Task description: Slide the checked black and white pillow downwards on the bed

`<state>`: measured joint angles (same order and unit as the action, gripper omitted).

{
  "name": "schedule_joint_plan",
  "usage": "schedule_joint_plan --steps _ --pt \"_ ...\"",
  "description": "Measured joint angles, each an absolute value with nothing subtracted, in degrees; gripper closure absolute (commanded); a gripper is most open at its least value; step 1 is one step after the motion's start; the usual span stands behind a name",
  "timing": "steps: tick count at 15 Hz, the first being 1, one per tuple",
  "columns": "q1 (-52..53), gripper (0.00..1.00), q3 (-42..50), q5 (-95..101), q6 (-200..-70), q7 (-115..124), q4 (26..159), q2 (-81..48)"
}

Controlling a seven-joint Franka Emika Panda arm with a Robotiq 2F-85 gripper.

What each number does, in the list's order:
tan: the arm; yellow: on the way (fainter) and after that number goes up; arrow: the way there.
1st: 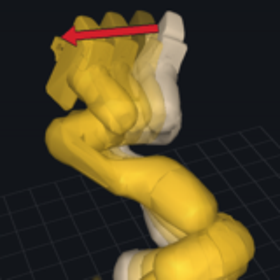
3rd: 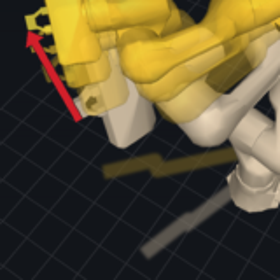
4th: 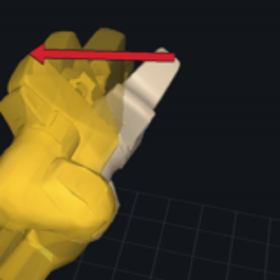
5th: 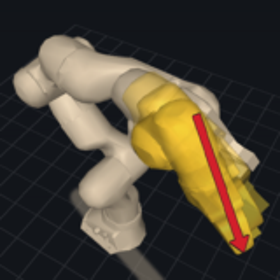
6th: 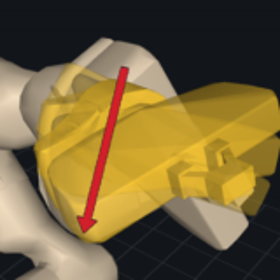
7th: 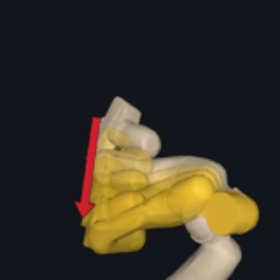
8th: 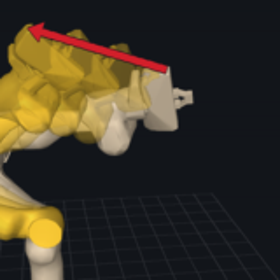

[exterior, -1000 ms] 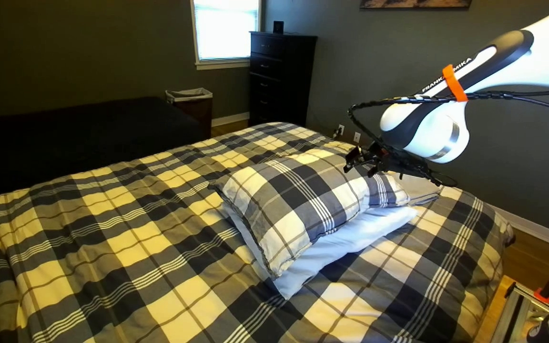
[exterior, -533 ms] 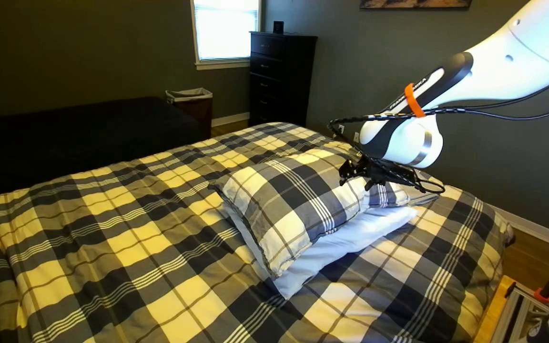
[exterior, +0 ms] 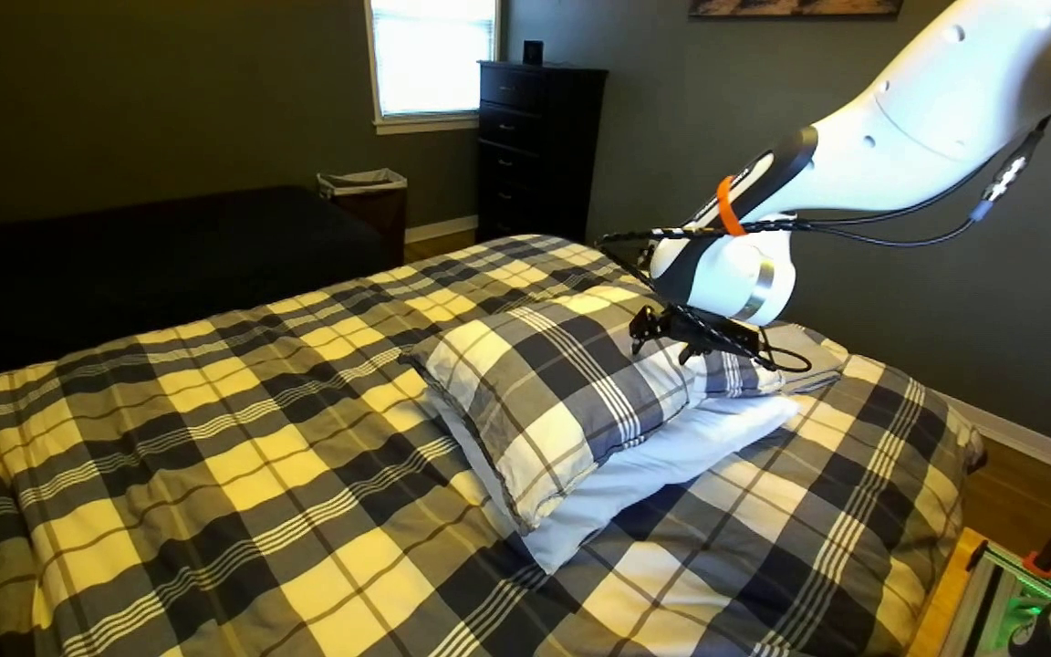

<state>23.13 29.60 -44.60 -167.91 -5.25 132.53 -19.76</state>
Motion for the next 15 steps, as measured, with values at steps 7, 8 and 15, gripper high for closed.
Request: schedule_joint_plan --steps 7,8,15 --pt "17.2 0.63 24.7 -48.2 -167.9 -6.2 126.7 -27.3" --pt "16.8 0.70 24.3 -48.2 -167.9 -6.2 126.4 -27.6" --pt "14.8 0.99 23.5 -48.2 -167.0 -9.5 127.9 -25.3"
